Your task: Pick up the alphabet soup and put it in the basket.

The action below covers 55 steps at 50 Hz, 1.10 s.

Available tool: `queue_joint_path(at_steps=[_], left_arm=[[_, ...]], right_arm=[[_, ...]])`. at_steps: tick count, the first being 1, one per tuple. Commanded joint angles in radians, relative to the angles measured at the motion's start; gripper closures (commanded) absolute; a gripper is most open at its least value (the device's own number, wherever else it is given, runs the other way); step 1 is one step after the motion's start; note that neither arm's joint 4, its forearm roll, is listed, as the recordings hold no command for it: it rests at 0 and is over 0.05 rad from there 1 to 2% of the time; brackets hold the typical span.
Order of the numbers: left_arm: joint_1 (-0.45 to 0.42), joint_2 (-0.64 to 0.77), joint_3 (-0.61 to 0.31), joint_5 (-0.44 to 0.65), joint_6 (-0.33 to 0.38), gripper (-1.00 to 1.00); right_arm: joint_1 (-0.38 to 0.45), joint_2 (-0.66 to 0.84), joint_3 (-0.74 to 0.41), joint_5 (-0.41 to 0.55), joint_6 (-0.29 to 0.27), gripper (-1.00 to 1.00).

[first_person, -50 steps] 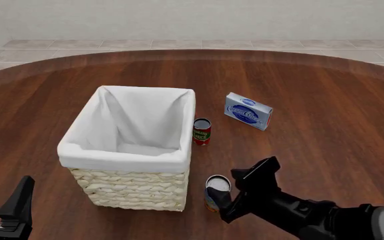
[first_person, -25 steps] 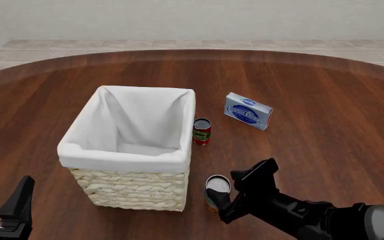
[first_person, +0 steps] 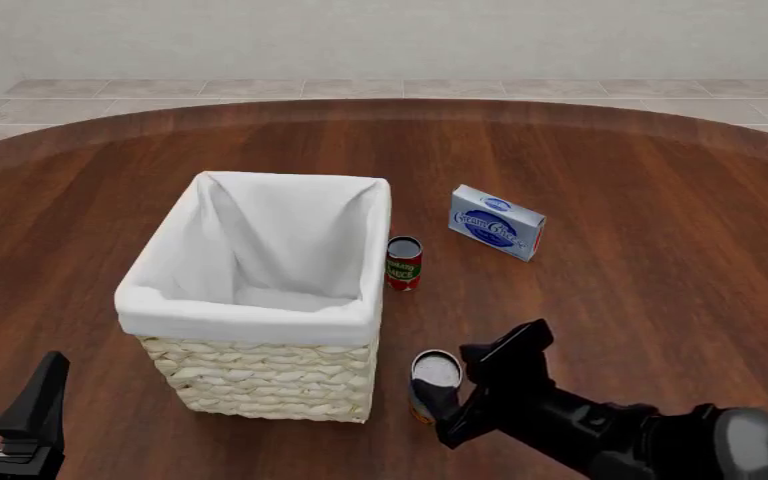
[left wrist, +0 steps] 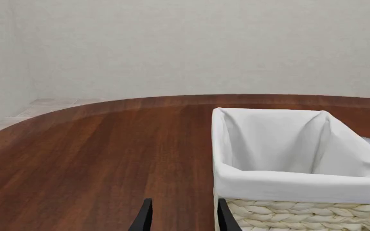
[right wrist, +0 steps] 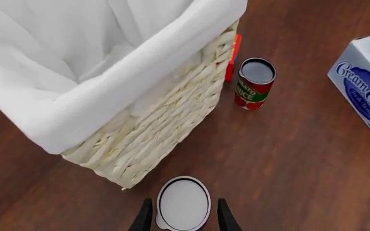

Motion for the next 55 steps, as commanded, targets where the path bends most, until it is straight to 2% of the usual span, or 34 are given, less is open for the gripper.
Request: queue_joint_path(at_steps=[1,55], left_arm=[[0.0,0.0,0.0,0.0,0.0,-1.0],[0.0,0.0,0.0,0.0,0.0,-1.0]], right_arm=[[0.003,0.022,-0.001,-0.013,0.006,-1.0],[0.007,0.068,0.002,-0.046,0.01,-1.0]])
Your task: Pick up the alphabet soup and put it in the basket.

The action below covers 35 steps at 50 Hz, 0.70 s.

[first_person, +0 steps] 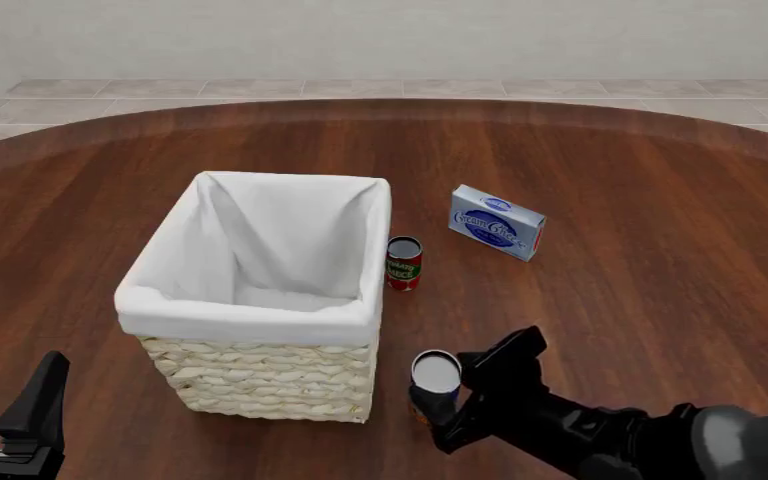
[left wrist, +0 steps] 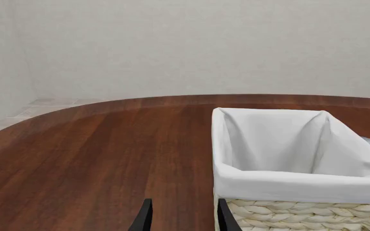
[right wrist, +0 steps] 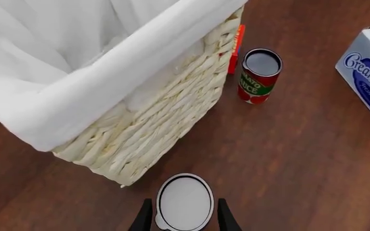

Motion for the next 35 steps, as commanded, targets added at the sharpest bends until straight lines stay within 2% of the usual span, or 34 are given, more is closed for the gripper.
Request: queue_joint_path(at_steps=[1,35], left_arm=[[0.0,0.0,0.0,0.0,0.0,-1.0],[0.0,0.0,0.0,0.0,0.0,-1.0]], right_arm=[[0.0,0.009,0.001,-0.006,0.002,-1.0],[-0.001,0.039,0.005,-0.029,0.007,-1.0]])
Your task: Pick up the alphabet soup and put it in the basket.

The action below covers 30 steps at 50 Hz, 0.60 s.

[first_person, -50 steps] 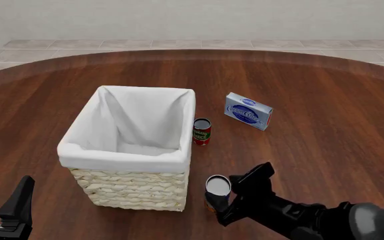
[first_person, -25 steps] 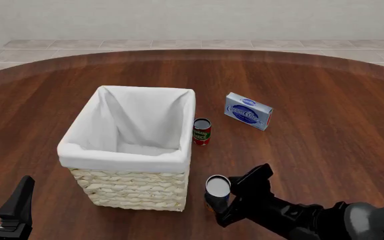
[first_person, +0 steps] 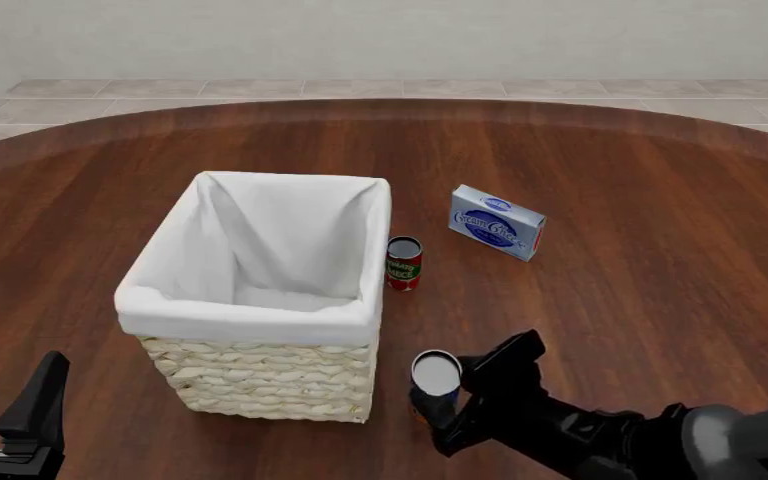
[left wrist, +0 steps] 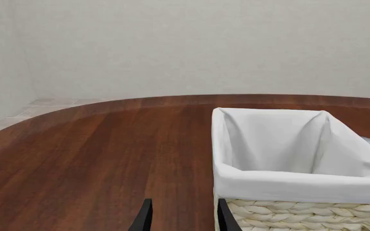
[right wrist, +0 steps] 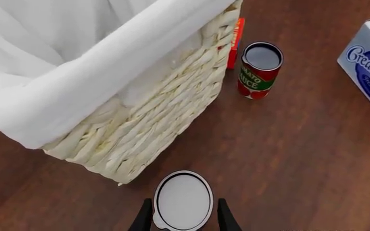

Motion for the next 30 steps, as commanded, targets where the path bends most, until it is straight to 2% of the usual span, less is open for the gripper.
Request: queue_joint_path(at_steps=[1,26,30], left_arm=[[0.0,0.0,0.0,0.0,0.0,-1.0],[0.0,0.0,0.0,0.0,0.0,-1.0],[0.0,0.0,0.0,0.0,0.0,-1.0]], right_arm=[[0.0,0.009,-0.001,-0.005,-0.001,-1.0],[0.0,0.025,-0.001,-0.018,0.001,-1.0],[0.002,0.019,0.002,-0.017,-0.013,-1.0]])
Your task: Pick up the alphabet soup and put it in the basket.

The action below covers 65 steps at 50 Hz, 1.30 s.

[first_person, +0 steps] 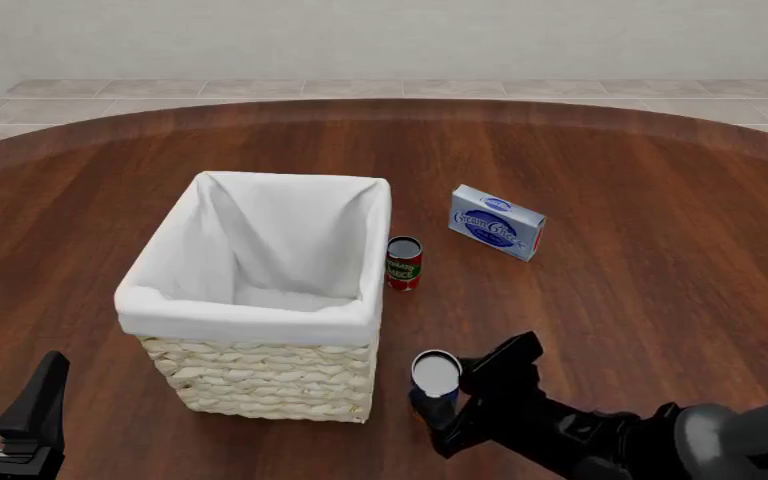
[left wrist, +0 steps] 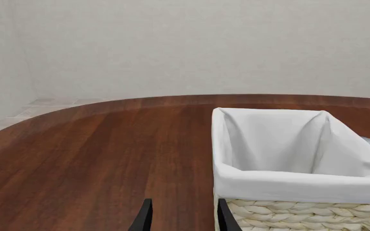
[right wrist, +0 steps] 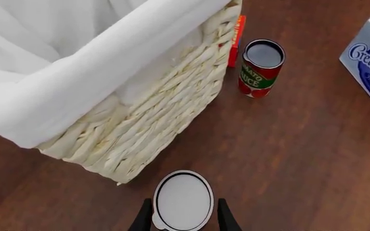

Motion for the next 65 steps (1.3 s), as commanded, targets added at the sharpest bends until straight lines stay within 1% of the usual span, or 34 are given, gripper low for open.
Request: queue_joint_path(at_steps=[1,2,3,23,28,30,36,50,52,53,56,65], left_arm=[[0.0,0.0,0.0,0.0,0.0,-1.0],[0.0,0.0,0.0,0.0,0.0,-1.0],[0.0,0.0,0.0,0.0,0.0,-1.0],[0.0,0.0,0.0,0.0,0.0,-1.0],[0.0,0.0,0.0,0.0,0.0,-1.0],[0.0,0.0,0.0,0.0,0.0,-1.0],[0.0,0.0,0.0,0.0,0.0,-1.0],[0.0,0.0,0.0,0.0,0.0,-1.0],[0.0,0.0,0.0,0.0,0.0,-1.0],[0.0,0.0,0.0,0.0,0.0,-1.0],[0.0,0.0,0.0,0.0,0.0,-1.0],[0.0,0.0,0.0,0.0,0.0,-1.0]], right_arm=[[-0.005,-0.007,0.006,-0.005,-0.03,1.0],[-0.005,-0.013,0.009,-0.008,-0.039,1.0],[-0.001,-0.011,0.009,-0.007,-0.032,1.0],[0.012,-0.016,0.018,-0.013,-0.046,1.0],[0.005,-0.04,0.018,0.003,-0.053,1.0],[-0.006,-0.053,0.02,0.008,-0.069,1.0],[-0.014,-0.093,0.028,0.025,-0.087,1.0],[-0.023,-0.166,0.032,0.068,-0.105,1.0],[-0.025,-0.187,0.034,0.078,-0.115,1.0],[-0.027,-0.205,0.04,0.079,-0.134,1.0],[-0.034,-0.211,0.036,0.087,-0.127,1.0],[-0.052,-0.308,0.026,0.16,-0.145,1.0]])
